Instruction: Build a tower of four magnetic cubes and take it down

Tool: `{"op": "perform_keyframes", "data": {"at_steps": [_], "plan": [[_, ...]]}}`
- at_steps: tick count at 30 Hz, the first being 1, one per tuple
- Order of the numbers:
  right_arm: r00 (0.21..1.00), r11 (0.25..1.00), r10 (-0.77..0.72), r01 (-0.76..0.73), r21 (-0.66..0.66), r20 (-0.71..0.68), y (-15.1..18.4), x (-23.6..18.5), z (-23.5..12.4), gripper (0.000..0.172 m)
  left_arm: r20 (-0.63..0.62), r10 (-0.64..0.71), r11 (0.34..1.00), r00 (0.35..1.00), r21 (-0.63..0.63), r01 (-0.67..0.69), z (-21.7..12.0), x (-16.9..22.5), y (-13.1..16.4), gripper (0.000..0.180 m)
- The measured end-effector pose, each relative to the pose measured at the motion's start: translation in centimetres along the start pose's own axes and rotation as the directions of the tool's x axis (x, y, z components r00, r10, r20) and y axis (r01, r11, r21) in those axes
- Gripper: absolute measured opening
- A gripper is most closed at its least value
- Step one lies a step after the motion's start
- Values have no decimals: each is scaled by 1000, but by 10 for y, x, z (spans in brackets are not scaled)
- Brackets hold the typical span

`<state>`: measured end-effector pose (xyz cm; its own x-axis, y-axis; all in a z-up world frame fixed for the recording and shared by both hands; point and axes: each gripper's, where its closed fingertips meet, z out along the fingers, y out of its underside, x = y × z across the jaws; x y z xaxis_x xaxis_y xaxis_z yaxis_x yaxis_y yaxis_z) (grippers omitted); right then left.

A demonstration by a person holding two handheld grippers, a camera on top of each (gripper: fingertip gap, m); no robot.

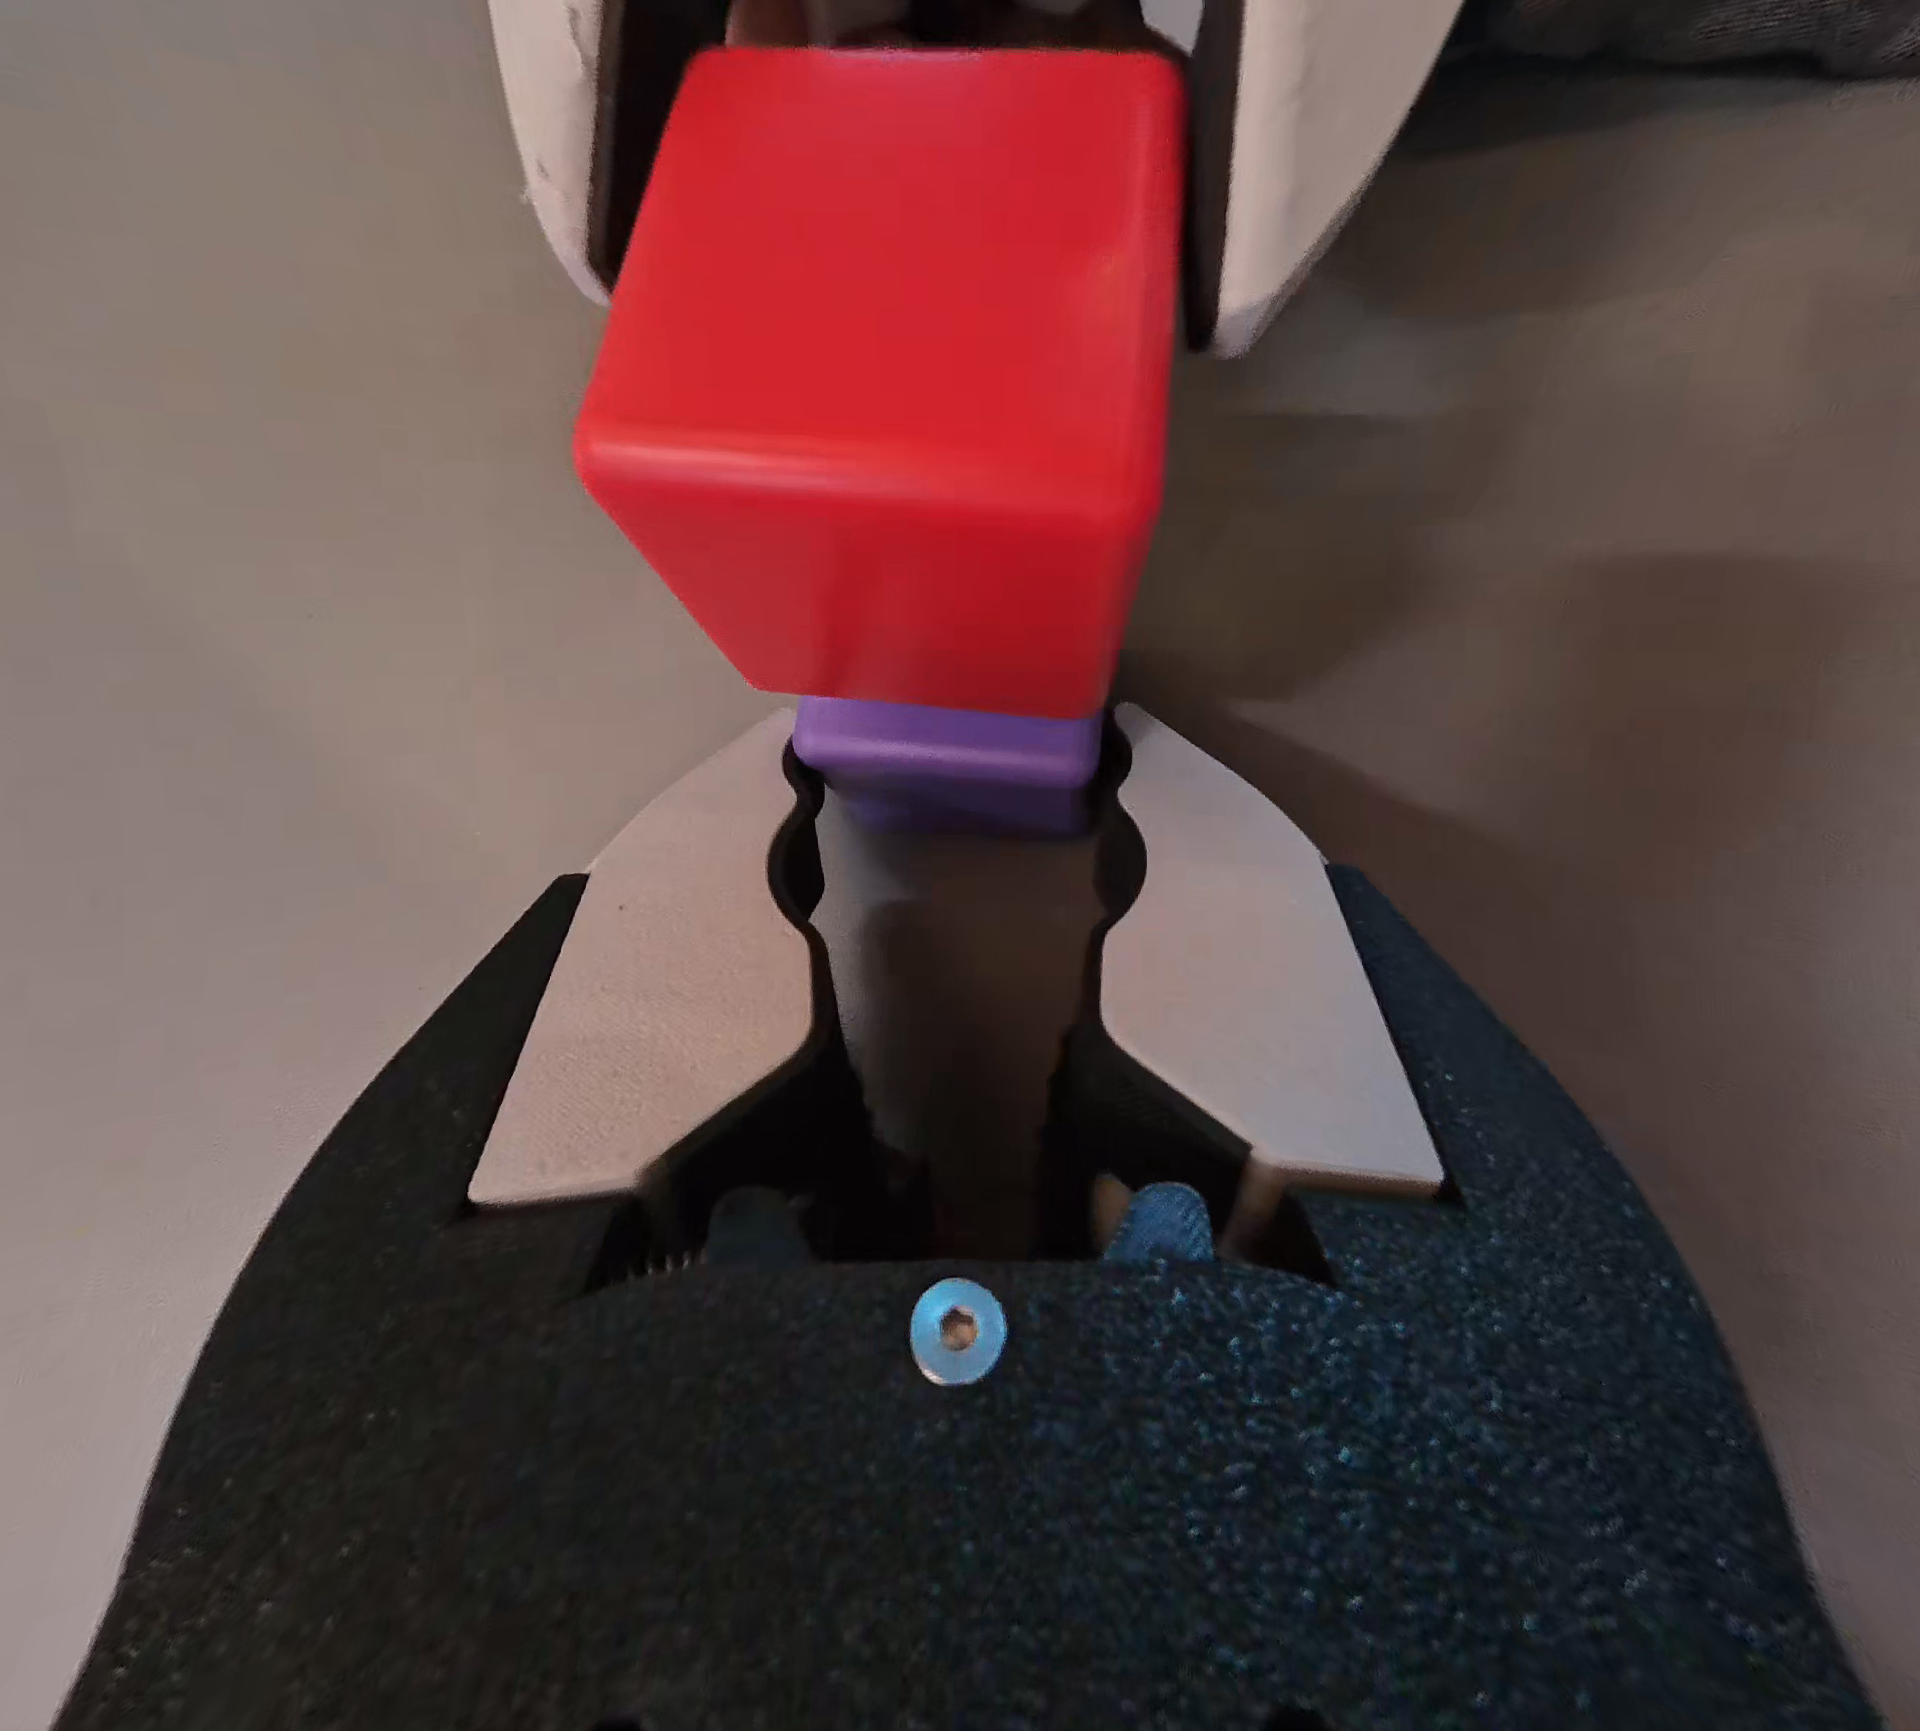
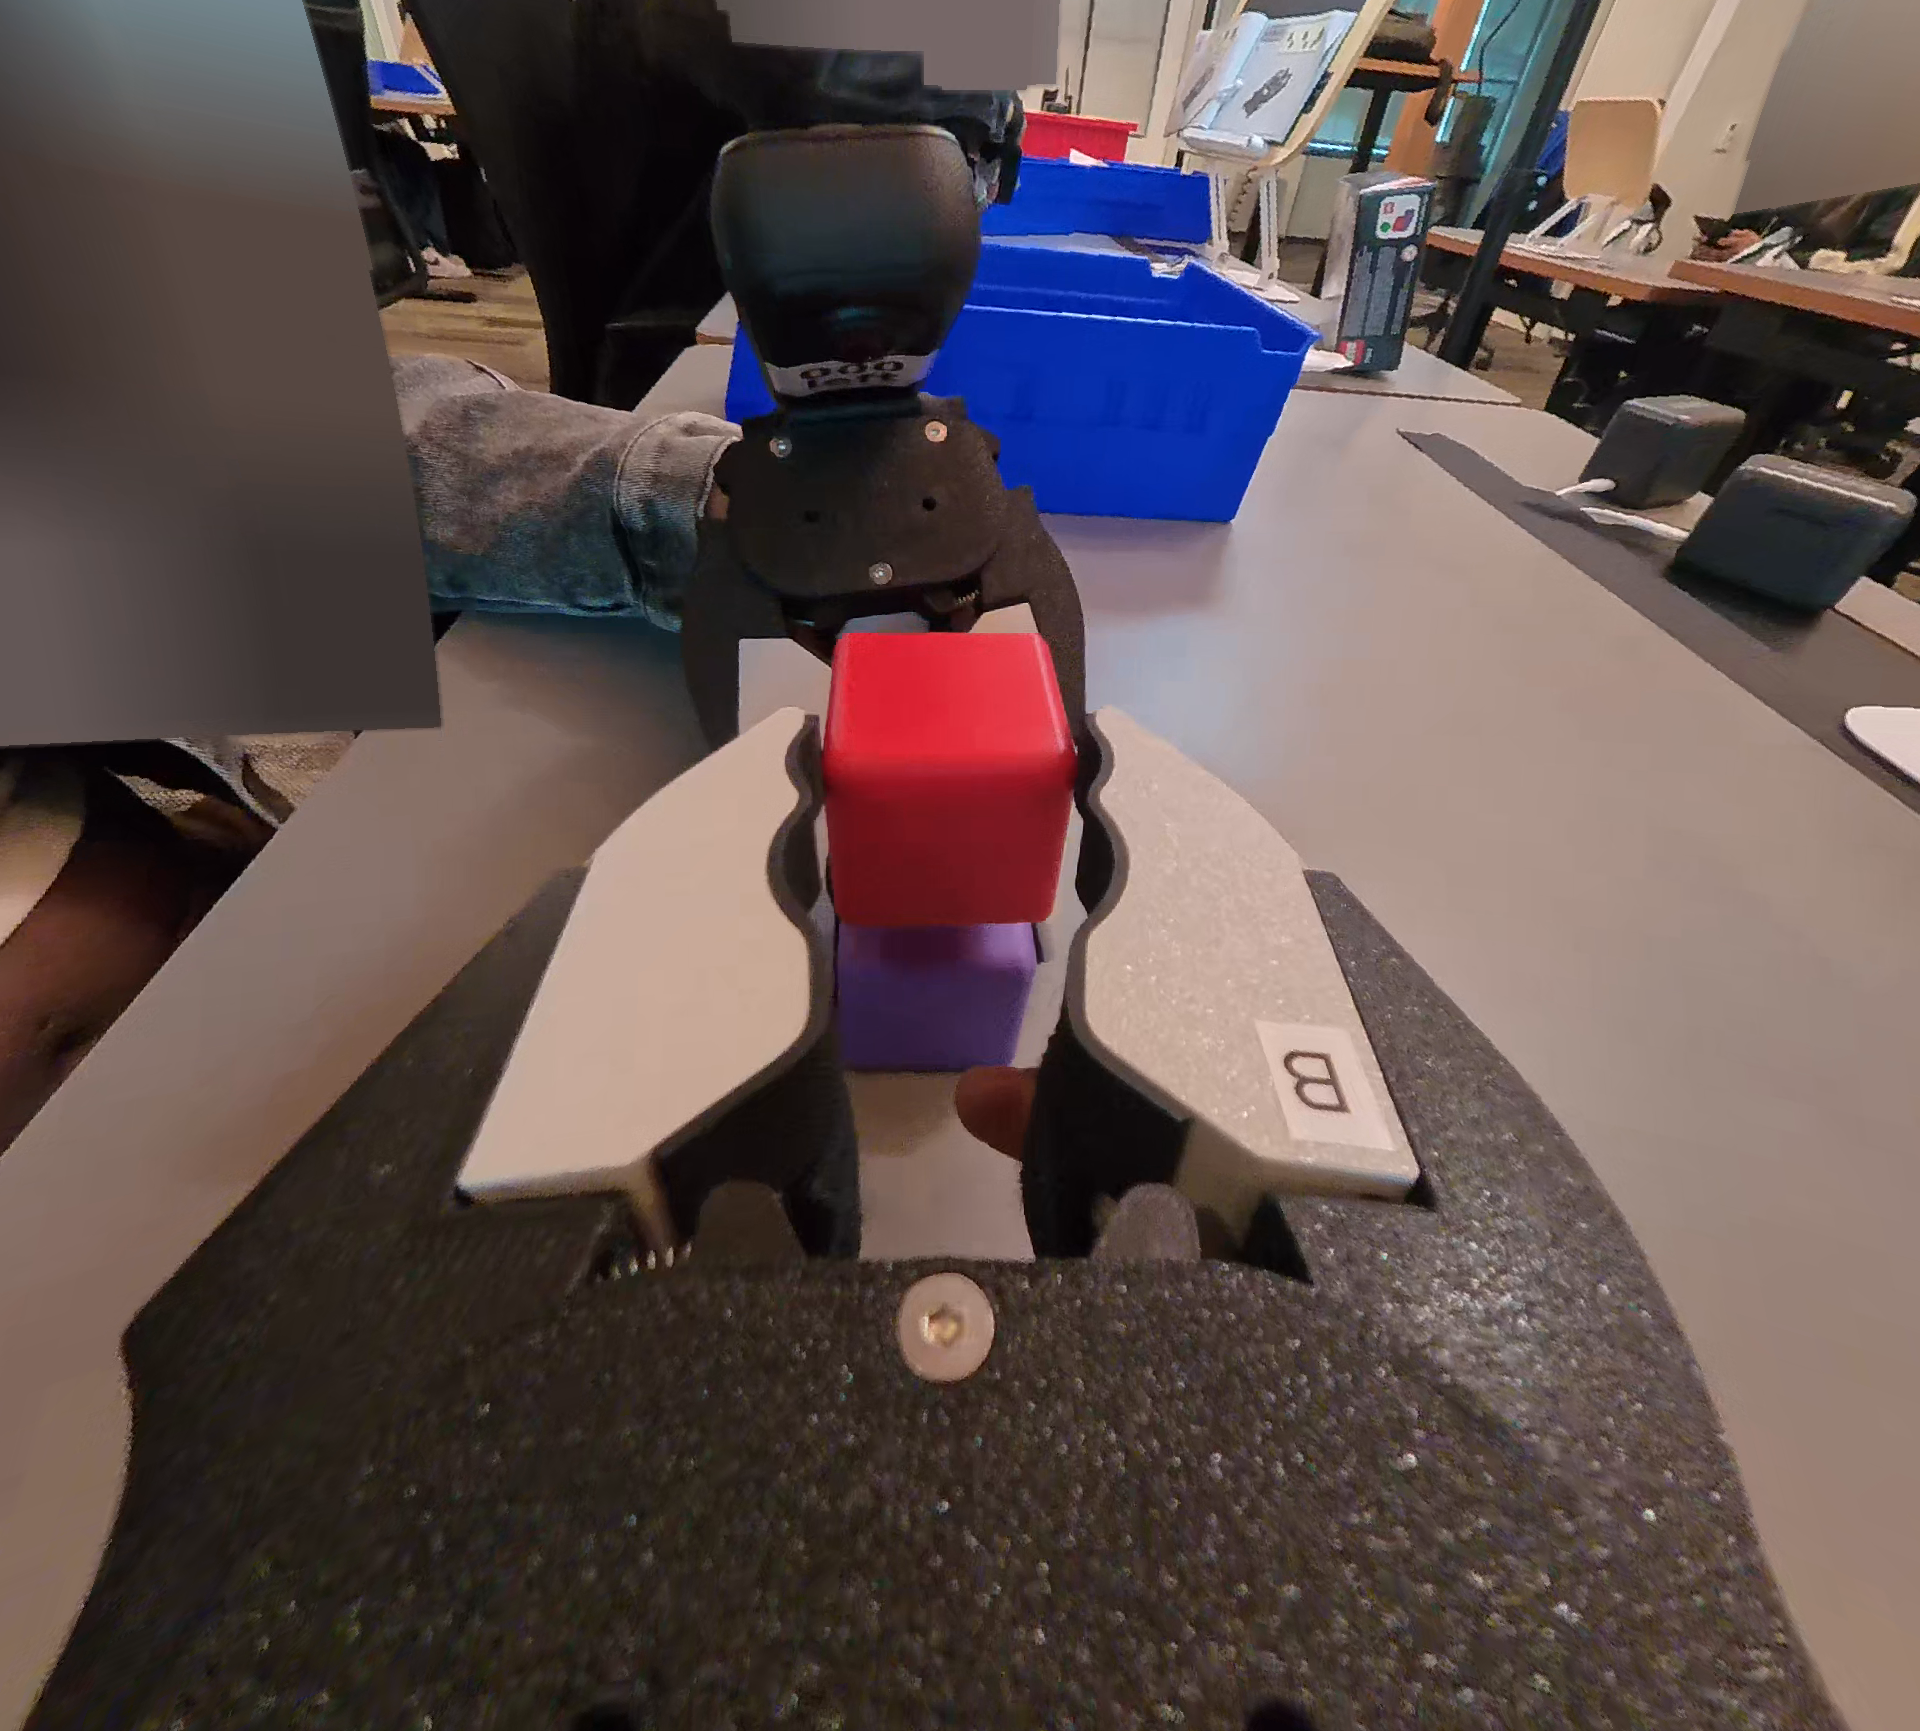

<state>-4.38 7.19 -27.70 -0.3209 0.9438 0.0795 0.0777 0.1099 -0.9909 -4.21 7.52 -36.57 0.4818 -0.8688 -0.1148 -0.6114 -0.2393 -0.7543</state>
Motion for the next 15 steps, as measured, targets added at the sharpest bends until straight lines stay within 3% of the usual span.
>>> {"op": "perform_keyframes", "data": {"at_steps": [4,15], "plan": [[1000,998,-6,6,-59,1,11,-1,5,46,-7,1,1000,1000,0,-1,0,1,0,50],[1000,998,7,-6,-64,3,13,0,5,46,-17,-5,1000,1000,-1,5,0,3,0,49]]}}
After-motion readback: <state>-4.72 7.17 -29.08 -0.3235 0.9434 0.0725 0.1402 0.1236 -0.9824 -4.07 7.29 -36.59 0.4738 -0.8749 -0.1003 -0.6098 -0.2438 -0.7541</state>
